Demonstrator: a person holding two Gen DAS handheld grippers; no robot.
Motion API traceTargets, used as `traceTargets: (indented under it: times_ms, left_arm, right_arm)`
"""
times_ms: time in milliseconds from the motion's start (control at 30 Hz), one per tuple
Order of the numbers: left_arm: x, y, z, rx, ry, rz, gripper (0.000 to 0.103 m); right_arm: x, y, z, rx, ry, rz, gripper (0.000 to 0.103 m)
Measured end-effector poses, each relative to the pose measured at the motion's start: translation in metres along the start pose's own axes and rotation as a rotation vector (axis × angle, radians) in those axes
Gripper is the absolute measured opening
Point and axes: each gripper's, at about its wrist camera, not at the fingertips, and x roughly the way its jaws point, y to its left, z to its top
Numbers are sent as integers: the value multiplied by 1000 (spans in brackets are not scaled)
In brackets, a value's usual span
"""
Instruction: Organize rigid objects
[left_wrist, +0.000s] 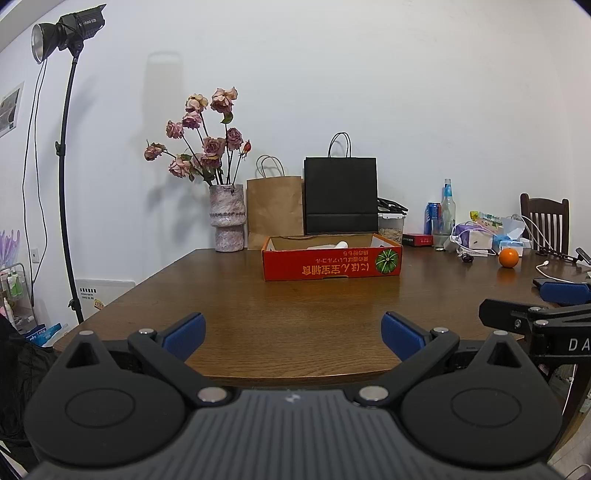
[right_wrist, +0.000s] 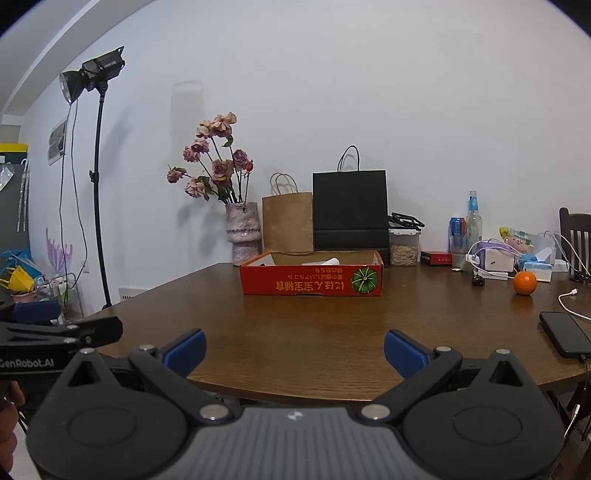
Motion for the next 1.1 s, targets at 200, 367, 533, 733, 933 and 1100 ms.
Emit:
traceTargets:
  times_ms: [200,367,533,733,933,1100]
  left_arm:
    - [0,0,-1,1,2,0,103]
    - [1,0,-1,0,3,0,103]
    - [0,-1,-1,0,2,1,103]
    - [0,0,-2,-2,5,-7,103]
    - [2,4,-2,-4,11,-12,103]
    - [3,4,-4,-14,19,-33,103]
  right_arm:
    - [0,1,0,-4,-1,3,103]
    - [-1,3,-1,-1,1,1,103]
    - [-1,3,-1,0,1,1,103]
    - [0,2,-2,5,7,-5,103]
    - [0,1,-3,8,8,-7,103]
    - [0,2,-3,7,9,-2,103]
